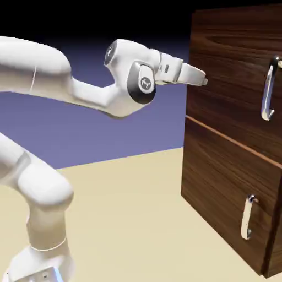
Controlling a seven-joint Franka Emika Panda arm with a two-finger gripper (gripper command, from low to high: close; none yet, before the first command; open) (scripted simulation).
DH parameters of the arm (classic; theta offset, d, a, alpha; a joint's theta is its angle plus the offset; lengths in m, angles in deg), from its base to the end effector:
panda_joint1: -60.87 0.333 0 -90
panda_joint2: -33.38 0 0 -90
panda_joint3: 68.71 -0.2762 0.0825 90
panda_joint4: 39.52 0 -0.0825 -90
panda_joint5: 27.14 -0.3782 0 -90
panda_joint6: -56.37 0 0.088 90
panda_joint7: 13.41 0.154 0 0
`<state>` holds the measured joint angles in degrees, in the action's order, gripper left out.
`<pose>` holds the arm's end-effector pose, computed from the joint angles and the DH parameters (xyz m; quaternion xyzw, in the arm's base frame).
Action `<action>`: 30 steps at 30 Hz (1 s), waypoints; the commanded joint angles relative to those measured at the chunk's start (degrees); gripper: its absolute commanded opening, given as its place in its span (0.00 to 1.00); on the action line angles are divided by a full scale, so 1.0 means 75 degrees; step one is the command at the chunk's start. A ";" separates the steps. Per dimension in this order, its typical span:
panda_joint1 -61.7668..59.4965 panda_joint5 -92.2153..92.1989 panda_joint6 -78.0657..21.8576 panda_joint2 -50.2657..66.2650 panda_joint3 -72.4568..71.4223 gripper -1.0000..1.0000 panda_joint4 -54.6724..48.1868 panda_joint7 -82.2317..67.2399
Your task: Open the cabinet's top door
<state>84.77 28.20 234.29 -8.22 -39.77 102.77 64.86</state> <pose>0.4467 -0.0083 0.6014 -0.7540 0.2525 -0.5565 0.2409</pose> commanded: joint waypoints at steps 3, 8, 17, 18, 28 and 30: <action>0.0418 0.0997 0.0070 -0.0161 0.0522 0.50 -0.0337 0.0645; 0.1115 0.2658 0.0188 -0.0430 0.1390 0.50 -0.0899 0.1721; 0.2369 0.5648 0.0399 -0.0913 0.2954 0.50 -0.1910 0.3656; 0.2509 0.5981 0.0422 -0.0966 0.3128 0.50 -0.2022 0.3871; 0.3903 0.9303 0.0657 -0.1503 0.4866 0.50 -0.3145 0.6022; 0.4181 0.9968 0.0704 -0.1611 0.5214 0.50 -0.3370 0.6452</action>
<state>116.13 102.95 239.57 -20.30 -0.67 77.50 113.25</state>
